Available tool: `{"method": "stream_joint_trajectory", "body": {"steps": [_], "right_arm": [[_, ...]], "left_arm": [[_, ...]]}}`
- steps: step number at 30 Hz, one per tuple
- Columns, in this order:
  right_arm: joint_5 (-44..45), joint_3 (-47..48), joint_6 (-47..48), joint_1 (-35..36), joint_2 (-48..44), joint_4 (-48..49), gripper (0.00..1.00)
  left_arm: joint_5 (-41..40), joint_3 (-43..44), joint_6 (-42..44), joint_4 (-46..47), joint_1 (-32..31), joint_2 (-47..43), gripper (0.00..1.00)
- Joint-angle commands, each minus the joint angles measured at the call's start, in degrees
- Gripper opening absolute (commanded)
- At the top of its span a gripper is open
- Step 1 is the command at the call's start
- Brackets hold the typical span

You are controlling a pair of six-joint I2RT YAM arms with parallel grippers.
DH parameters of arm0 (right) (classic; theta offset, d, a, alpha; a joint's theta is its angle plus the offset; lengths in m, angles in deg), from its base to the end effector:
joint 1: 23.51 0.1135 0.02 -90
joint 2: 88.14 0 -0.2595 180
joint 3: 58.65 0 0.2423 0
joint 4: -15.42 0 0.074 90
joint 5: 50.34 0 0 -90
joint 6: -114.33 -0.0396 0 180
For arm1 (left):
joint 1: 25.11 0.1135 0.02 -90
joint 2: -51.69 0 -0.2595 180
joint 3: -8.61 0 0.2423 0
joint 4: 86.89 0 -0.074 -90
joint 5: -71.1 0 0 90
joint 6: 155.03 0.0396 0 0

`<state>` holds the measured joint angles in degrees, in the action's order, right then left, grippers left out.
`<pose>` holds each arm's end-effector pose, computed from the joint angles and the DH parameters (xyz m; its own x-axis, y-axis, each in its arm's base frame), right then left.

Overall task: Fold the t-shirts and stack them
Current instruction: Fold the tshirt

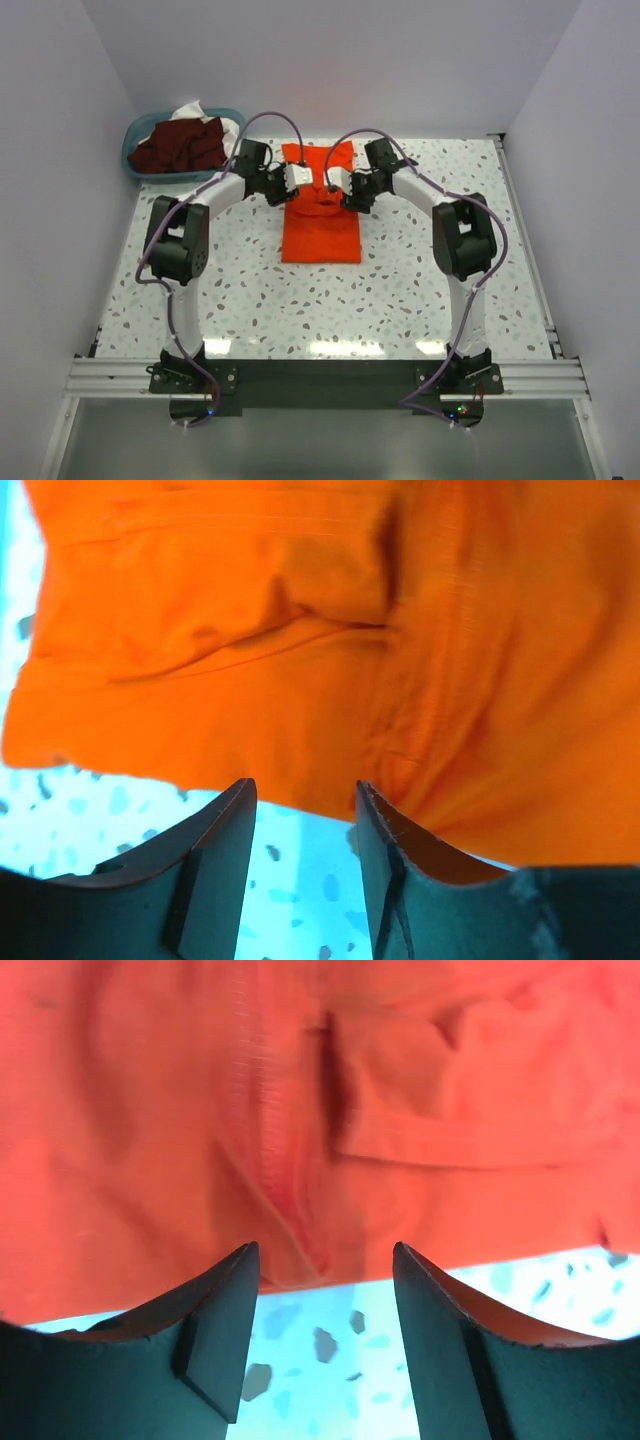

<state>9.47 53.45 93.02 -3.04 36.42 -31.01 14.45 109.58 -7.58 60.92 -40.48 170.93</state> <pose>0.4237 0.1794 0.1823 0.2169 -0.7786 -0.5889 -0.9456 -0.0177 -0.3249 0.4233 -0.1389 0.1814 0.0710 0.7107 -0.6999 0.9275 0.2112 0.3085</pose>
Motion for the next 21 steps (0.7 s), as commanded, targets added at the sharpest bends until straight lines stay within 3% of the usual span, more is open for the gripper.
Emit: {"method": "stream_joint_trajectory", "body": {"steps": [1, 5, 10, 13, 18, 21], "right_arm": [[3.65, -0.28, -4.51, -0.95, -3.70, 7.92, 0.61], [3.76, -1.60, -6.63, -1.13, -9.39, 2.34, 0.58], [-4.33, -10.53, -5.32, -0.17, -17.31, -6.04, 0.45], [-5.22, -17.57, -3.83, 2.46, -21.10, -8.24, 0.42], [-3.65, -26.73, -4.08, 6.86, -24.09, -5.27, 0.42], [-1.45, -30.60, -4.79, 8.18, -24.09, -0.78, 0.42]], "left_arm": [[-3.45, 3.46, -8.66, 7.73, 2.10, -1.11, 0.51], [-0.75, 1.36, -11.92, 5.04, 4.12, -6.20, 0.51], [9.09, -12.86, -5.78, -1.22, 3.78, -17.96, 0.53], [10.16, -21.13, -1.84, -2.89, 1.85, -22.55, 0.55], [7.36, -33.08, 1.08, 1.23, -2.63, -27.92, 0.57], [5.34, -35.64, 3.28, 2.11, -5.36, -28.36, 0.57]]}}
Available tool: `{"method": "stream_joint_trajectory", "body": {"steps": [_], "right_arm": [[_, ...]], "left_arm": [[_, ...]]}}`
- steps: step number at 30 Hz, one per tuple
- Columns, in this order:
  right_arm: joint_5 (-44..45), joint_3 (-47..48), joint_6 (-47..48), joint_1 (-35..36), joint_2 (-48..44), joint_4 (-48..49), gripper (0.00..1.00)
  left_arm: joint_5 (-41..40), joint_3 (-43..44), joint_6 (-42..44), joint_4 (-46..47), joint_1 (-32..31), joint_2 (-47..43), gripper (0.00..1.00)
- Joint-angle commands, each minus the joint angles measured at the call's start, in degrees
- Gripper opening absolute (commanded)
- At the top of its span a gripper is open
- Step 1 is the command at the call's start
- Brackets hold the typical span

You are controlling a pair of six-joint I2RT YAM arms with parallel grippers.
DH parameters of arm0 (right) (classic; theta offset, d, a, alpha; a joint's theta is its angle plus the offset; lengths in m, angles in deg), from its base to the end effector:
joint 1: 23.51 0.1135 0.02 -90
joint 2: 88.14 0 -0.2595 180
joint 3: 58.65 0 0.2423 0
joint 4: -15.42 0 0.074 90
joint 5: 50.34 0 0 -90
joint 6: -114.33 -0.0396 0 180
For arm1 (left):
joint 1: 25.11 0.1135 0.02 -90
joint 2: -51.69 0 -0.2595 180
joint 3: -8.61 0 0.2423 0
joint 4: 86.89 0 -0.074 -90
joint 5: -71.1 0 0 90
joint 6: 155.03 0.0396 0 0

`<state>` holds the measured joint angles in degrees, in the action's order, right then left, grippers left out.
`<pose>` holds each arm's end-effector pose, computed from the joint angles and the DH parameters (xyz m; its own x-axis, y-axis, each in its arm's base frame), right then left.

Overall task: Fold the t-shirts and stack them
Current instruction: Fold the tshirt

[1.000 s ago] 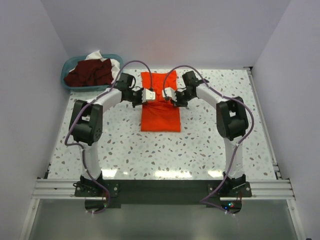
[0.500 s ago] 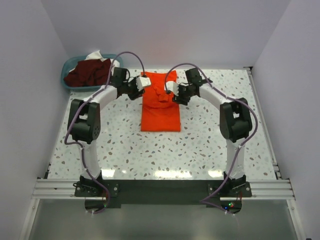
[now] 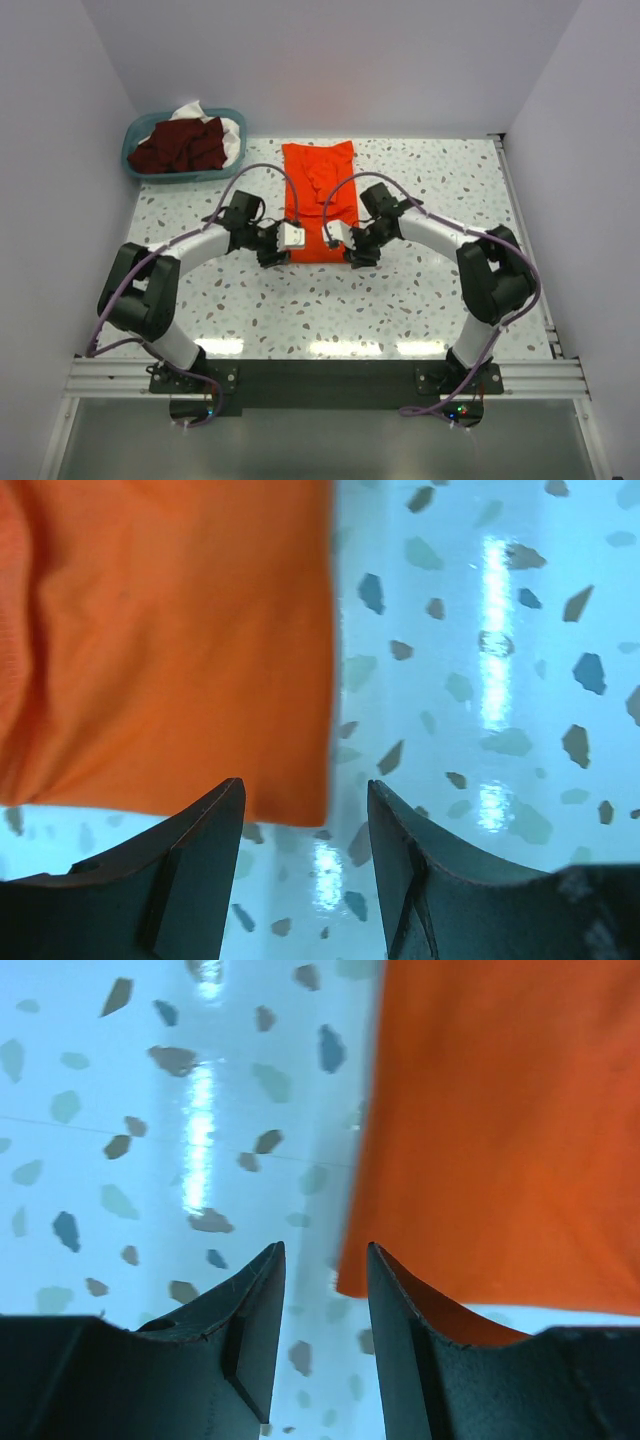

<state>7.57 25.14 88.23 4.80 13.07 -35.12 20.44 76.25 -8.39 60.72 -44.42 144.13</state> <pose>0.2911 0.1807 0.1958 0.1594 -0.7783 -0.6073 -0.9868 -0.1082 -0.1203 0.2821 -0.1254 0.1832 0.0482 0.6676 -0.7430 0.9814 0.1068 0.1596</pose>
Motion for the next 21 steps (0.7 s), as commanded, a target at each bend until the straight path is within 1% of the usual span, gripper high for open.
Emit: {"method": "stream_joint_trajectory", "body": {"steps": [1, 6, 11, 17, 19, 20, 21], "right_arm": [[1.24, -3.26, 0.00, 0.34, -0.31, 4.12, 0.42], [3.18, -5.29, 2.10, 0.51, 1.27, 7.72, 0.40], [5.90, -6.43, 3.33, 0.60, 3.12, 10.10, 0.37], [6.69, -6.61, 4.39, 0.60, 4.35, 10.80, 0.35], [7.31, -6.70, 4.31, 0.69, 4.96, 11.24, 0.30], [7.57, -6.61, 4.13, 0.69, 5.22, 11.25, 0.21], [7.92, -6.52, 3.69, 0.69, 5.31, 11.25, 0.17]], "left_arm": [[-1.01, -2.50, 4.44, 2.66, -1.69, -1.39, 0.57], [-1.98, -1.36, 5.32, 3.10, -2.05, 1.68, 0.56], [-1.28, -0.13, 8.66, 0.38, -2.31, 3.18, 0.54], [-2.68, -1.00, 9.80, 0.29, -2.84, 4.40, 0.53], [-3.65, -0.92, 10.42, -0.15, -2.84, 5.29, 0.49], [-3.91, -0.65, 10.42, -0.32, -2.84, 6.16, 0.47], [-4.78, -0.39, 10.24, -0.59, -2.84, 6.69, 0.41]]}}
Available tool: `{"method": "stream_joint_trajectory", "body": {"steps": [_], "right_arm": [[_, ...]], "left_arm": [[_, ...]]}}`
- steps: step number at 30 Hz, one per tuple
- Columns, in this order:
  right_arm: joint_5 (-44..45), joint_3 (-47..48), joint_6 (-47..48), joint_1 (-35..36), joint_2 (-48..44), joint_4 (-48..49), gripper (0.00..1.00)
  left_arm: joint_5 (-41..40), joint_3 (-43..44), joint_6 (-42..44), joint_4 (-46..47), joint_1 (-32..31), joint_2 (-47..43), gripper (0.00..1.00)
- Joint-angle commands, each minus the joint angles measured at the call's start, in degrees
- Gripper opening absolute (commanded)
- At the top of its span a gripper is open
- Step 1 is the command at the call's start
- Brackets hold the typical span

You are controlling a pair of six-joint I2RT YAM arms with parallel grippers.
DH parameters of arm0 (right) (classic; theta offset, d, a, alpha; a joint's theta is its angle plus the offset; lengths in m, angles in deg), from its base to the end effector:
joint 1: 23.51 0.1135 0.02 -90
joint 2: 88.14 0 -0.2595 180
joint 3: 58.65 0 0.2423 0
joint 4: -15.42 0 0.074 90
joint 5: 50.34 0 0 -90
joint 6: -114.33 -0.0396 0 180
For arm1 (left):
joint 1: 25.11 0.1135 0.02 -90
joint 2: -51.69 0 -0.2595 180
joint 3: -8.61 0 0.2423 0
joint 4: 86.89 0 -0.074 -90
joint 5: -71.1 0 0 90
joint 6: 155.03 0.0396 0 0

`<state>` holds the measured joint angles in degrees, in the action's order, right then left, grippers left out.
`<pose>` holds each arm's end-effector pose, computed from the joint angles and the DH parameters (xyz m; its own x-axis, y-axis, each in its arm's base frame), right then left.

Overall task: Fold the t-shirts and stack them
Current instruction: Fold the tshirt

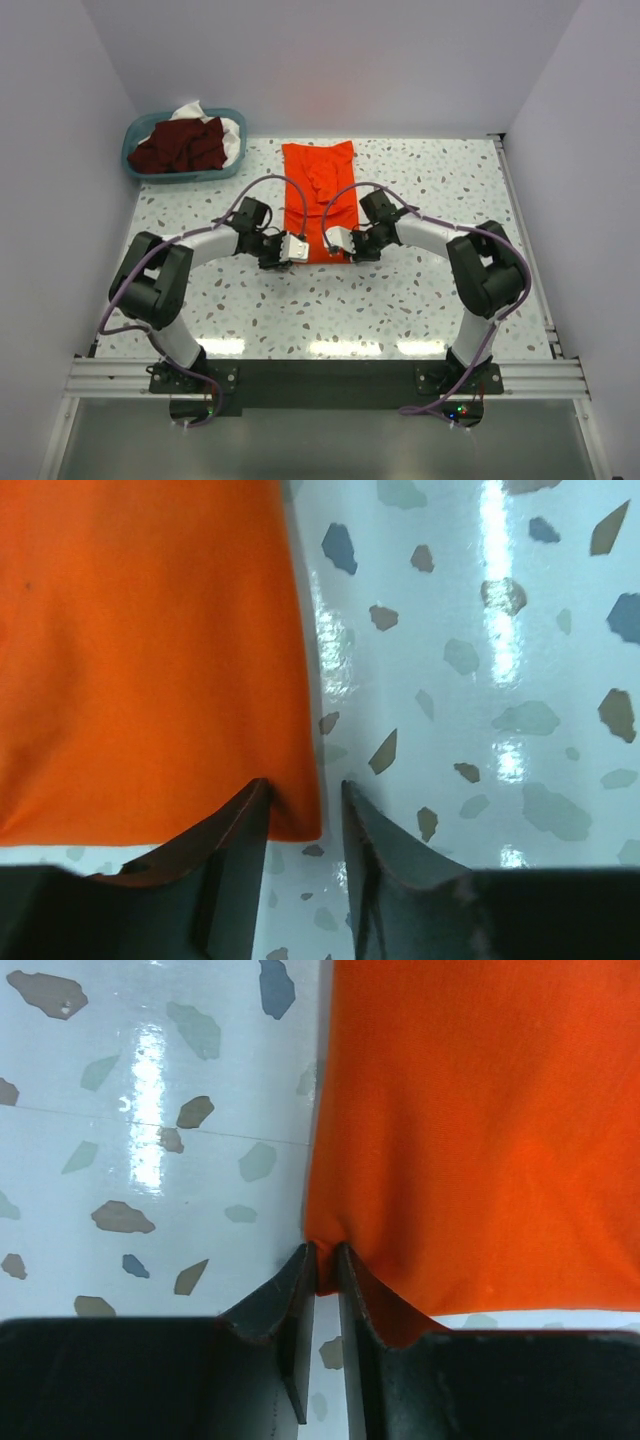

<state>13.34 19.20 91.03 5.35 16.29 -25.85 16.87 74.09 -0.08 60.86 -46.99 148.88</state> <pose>0.2916 0.1808 0.1550 0.2110 -0.8237 -0.5263 -0.9741 -0.1320 -0.1838 0.2746 -0.1352 0.1482 0.1366 0.7372 -0.6617 0.9842 -0.0250 0.1753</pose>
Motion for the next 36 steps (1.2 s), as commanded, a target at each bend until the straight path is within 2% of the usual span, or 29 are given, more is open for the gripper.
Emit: {"method": "stream_joint_trajectory", "body": {"steps": [1, 2, 3, 5, 8, 15, 25, 29, 36], "right_arm": [[2.24, -0.58, 0.63, 0.14, 2.10, 2.06, 0.12], [2.33, -0.66, 0.28, 0.14, 2.01, 2.41, 0.01], [2.25, -0.58, -0.94, 0.14, 1.84, 2.59, 0.00], [1.81, -0.31, -2.87, 0.14, 1.23, 2.77, 0.00], [0.67, 0.65, -5.69, 0.14, -0.53, 3.56, 0.00], [-3.29, 6.80, -14.04, -2.67, -4.93, 2.68, 0.00], [-2.33, 11.99, -14.40, -3.72, -8.44, -1.09, 0.00], [-2.94, 11.29, -13.61, -3.64, -11.51, -3.64, 0.00], [-6.28, 1.56, -12.20, -1.80, -23.11, -11.73, 0.00]], "left_arm": [[-1.66, 2.21, 1.85, -1.50, -0.35, 2.48, 0.38], [-1.75, 3.26, 1.67, -1.86, -0.26, 3.26, 0.32], [-2.10, 3.44, 1.41, -2.04, -0.26, 3.45, 0.22], [-2.20, 3.53, 1.23, -2.04, -0.17, 3.01, 0.10], [-1.41, 4.49, 0.01, -1.95, 0.09, 1.52, 0.00], [2.90, 11.61, -4.21, -4.49, 2.81, -1.74, 0.00], [3.52, 16.98, -5.36, -6.78, 4.49, -4.55, 0.00], [4.04, 15.14, -3.43, -9.24, 4.49, -7.53, 0.00], [6.06, 7.06, -0.53, -15.92, 0.80, -16.93, 0.00]]}}
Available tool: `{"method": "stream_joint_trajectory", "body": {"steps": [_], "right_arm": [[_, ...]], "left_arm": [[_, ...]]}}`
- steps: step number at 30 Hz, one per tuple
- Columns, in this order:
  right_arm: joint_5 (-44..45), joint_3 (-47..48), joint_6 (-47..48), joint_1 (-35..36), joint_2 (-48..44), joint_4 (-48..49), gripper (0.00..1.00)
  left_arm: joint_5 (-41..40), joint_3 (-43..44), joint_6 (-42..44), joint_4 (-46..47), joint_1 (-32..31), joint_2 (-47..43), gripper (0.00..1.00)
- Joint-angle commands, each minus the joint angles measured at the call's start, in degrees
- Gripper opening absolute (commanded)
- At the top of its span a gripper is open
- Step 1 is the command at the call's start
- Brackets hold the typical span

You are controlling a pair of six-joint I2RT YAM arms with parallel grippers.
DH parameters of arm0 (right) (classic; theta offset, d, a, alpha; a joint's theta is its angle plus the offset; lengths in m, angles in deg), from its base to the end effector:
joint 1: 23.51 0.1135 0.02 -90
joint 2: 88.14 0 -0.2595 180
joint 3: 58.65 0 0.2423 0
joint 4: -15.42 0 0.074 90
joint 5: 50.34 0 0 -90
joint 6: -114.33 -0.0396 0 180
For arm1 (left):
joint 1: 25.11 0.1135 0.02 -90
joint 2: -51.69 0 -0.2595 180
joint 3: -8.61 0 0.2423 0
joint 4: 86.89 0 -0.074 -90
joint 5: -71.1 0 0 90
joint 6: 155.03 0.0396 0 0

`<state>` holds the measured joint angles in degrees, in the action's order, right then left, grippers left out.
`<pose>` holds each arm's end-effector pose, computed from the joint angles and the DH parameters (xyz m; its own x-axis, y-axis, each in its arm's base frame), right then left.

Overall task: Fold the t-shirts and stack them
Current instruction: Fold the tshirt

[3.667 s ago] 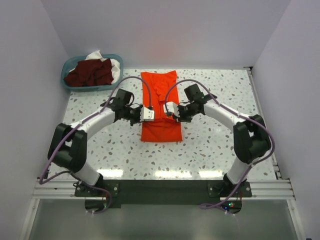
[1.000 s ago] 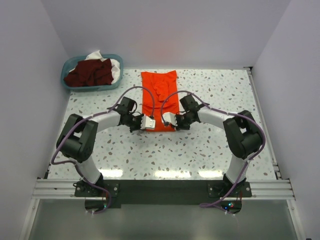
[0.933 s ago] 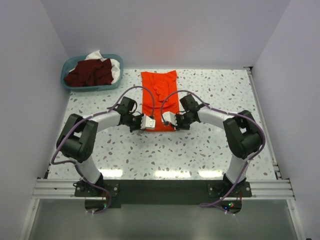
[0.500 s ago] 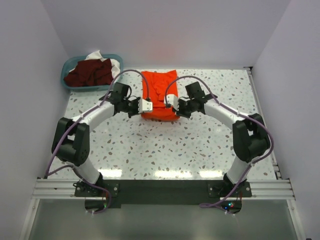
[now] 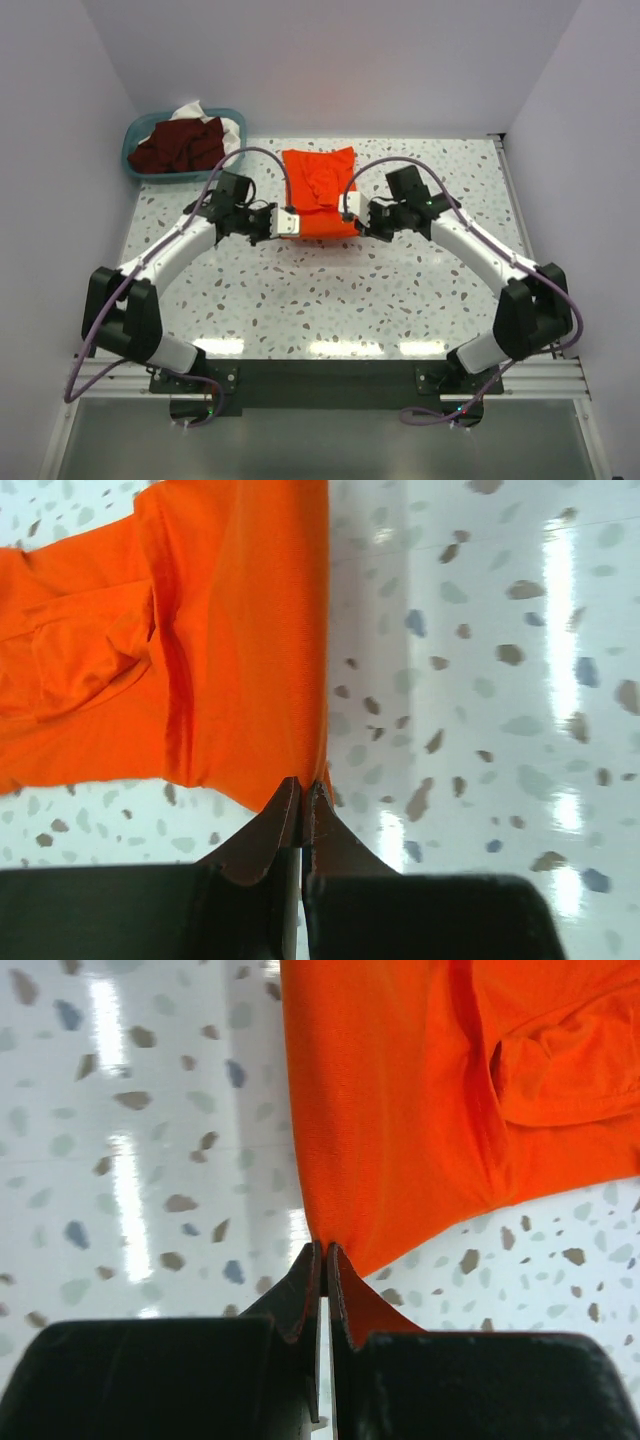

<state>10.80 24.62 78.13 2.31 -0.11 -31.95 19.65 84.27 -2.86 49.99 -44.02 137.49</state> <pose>0.2791 0.1563 0.2669 0.1034 -0.7351 -0.6700 -0.9562 0.1119 -0.2703 0.2780 -0.1213 0.2455 0.1821 0.6687 -0.7209 0.9534 0.0593 0.2958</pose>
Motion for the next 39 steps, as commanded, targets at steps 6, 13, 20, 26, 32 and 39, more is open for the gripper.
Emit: {"method": "stream_joint_trajectory", "body": {"steps": [6, 13, 20, 26, 32, 39], "right_arm": [[-7.69, -8.90, -2.82, 3.35, -19.80, -13.18, 0.00], [-8.75, -4.69, -4.23, 1.43, -18.87, -17.32, 0.00], [-11.91, 7.78, 3.32, -5.16, -0.86, -17.50, 0.00], [-10.61, 21.03, 6.84, -8.33, 18.53, -16.27, 0.00], [-8.14, 34.67, 7.99, -9.48, 33.77, -15.22, 0.00], [-5.59, 33.83, 9.39, -8.86, 39.24, -14.25, 0.00]], "left_arm": [[10.39, -5.42, 4.26, -24.52, -4.99, -13.54, 0.00], [9.72, 3.60, -1.17, -27.65, -5.34, -13.67, 0.00], [8.83, 18.64, 0.23, -24.75, -0.34, 5.21, 0.00], [7.70, 36.74, 1.72, -25.71, 3.62, 26.06, 0.01], [5.50, 46.35, -3.89, -21.42, 3.63, 40.05, 0.06], [2.76, 36.36, -7.68, -14.65, 2.57, 40.95, 0.09]]}}
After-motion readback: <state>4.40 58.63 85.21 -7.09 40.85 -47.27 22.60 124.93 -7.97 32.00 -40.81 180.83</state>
